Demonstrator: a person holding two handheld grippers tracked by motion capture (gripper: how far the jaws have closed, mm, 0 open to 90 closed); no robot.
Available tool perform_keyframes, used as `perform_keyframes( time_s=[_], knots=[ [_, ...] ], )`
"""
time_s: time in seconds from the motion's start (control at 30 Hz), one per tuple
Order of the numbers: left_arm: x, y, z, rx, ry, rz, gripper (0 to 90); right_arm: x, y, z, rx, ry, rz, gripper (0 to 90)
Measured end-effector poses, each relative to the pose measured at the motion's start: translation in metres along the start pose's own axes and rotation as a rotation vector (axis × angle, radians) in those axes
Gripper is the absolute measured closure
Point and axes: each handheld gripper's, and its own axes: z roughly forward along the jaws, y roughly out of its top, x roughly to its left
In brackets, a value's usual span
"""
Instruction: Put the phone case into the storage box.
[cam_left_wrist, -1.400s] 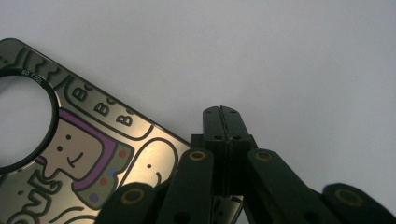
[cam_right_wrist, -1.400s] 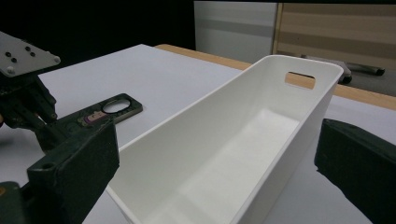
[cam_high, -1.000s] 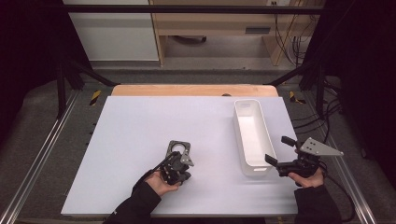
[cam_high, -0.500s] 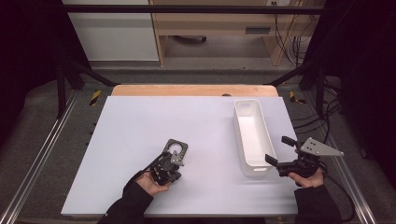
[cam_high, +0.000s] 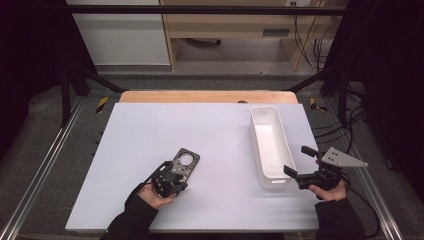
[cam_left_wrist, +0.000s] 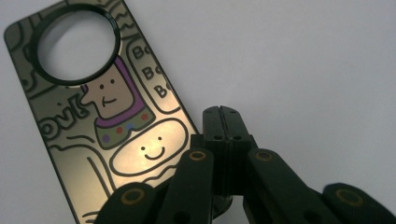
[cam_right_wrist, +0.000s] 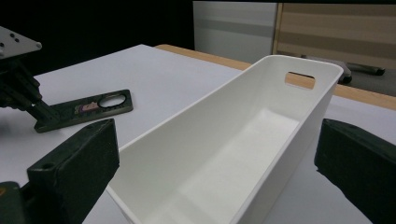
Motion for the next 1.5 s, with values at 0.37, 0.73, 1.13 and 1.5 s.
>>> perform_keyframes(
  time_s=[0.37, 0.73, 1.13, 1.5],
  knots=[
    [0.012, -0.003, -0.034, -0.232, 0.059, -0.125, 43.5, 0.0, 0.001, -0.001, -0.007, 0.002, -0.002, 0.6],
    [0.015, -0.006, -0.058, -0.358, 0.203, -0.14, 11.6, 0.0, 0.002, -0.002, -0.01, 0.002, -0.002, 0.6],
    [0.028, -0.007, -0.069, -0.353, 0.181, -0.197, 2.2, 0.0, 0.002, -0.002, -0.013, 0.002, 0.001, 0.6],
    [0.041, 0.001, -0.055, -0.347, 0.219, -0.221, 1.9, 0.001, 0.003, -0.002, -0.016, 0.004, 0.004, 0.5]
  ],
)
